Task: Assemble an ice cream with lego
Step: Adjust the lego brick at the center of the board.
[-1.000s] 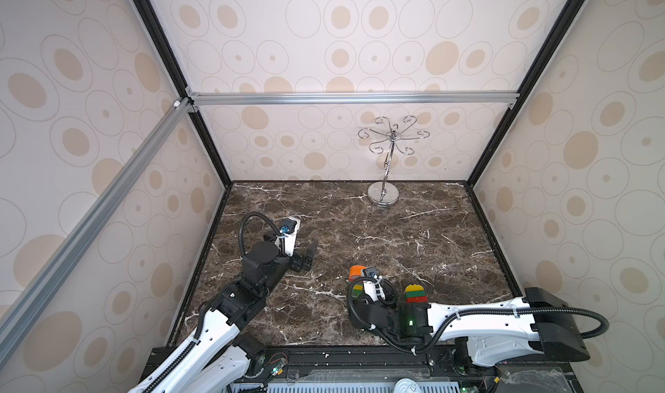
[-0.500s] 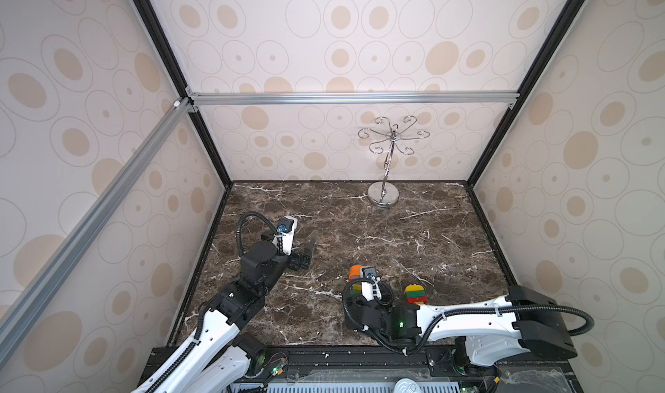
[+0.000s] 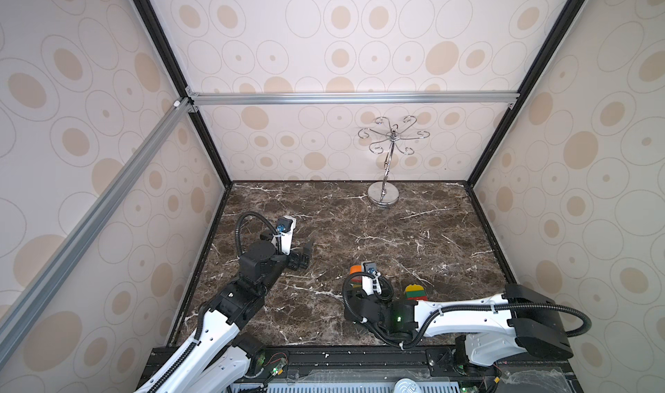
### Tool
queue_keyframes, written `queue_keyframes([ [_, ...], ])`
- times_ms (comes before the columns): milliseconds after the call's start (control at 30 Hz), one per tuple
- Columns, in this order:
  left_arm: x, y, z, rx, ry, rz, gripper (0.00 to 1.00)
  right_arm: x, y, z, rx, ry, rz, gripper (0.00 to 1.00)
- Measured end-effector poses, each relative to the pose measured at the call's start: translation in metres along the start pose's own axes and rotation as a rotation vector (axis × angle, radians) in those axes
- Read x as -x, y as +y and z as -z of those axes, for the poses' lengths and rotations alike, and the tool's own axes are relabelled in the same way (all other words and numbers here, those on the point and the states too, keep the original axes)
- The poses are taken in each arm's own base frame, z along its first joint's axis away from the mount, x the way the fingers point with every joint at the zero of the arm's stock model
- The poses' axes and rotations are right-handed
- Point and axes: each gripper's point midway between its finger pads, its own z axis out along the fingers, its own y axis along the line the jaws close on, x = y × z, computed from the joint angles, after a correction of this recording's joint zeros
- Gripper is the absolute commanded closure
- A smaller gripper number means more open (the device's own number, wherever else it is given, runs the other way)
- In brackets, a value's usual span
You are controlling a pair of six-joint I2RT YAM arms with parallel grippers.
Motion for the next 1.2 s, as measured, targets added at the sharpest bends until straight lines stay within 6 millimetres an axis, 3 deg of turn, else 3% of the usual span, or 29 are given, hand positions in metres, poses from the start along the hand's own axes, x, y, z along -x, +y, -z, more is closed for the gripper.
queue_keyframes([
  [1200,-0.002,0.0,-0.001,-0.011,0.003,0.003,0.0,-0.001,0.001,-0.025,-0.047,-0.007,0.036,0.02],
])
